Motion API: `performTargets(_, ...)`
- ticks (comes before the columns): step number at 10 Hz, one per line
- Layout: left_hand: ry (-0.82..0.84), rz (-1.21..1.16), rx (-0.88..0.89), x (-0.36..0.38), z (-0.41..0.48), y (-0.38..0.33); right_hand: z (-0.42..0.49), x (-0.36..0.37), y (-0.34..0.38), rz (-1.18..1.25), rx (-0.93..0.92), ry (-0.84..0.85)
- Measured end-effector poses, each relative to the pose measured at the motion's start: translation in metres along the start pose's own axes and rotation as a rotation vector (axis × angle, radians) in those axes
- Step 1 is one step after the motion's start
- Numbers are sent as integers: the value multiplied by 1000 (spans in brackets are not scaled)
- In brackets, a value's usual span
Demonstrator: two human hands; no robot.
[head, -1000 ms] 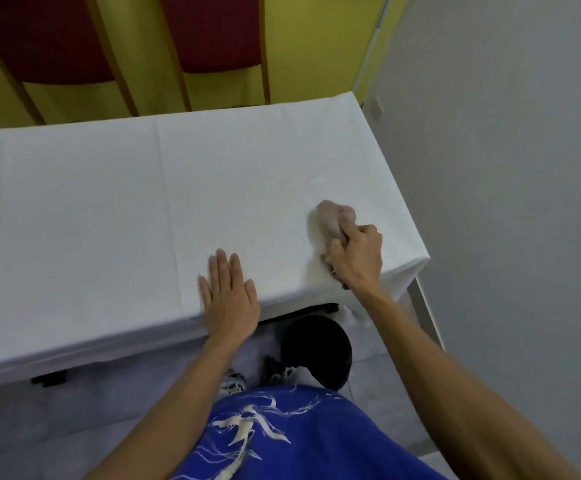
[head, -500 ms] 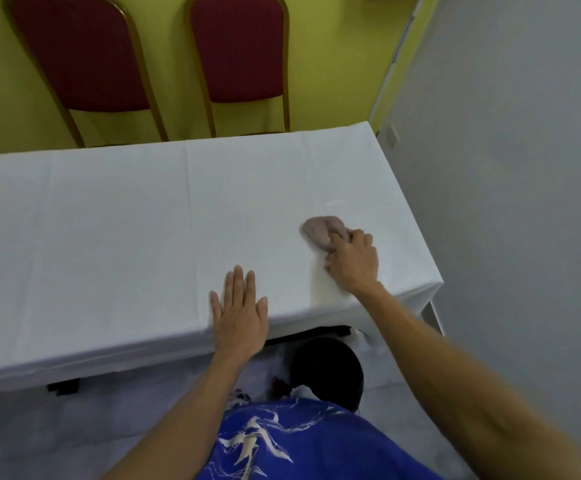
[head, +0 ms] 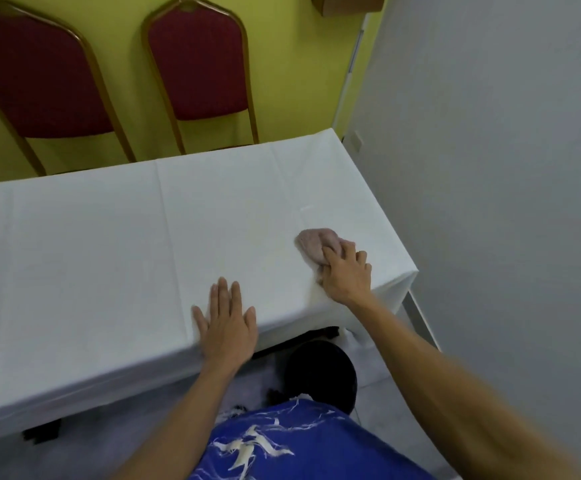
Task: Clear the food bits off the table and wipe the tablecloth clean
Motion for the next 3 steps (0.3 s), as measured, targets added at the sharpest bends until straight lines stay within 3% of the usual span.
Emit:
performTargets(2,105,-16,-49,-35,7,-16,10,-43,32,11,-43,-47)
performTargets(3,116,-88,-29,-79,17,-28,8,-67,71,-3,-169,-40)
Point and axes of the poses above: each hand's wrist, its own z-axis towards the middle knuckle, its own x-axis out of the palm, y = z × x, the point moved 1 cm from there along z, towards the middle knuckle, and after that the axes turned 8 degrees about -z, right-handed, at the moved point
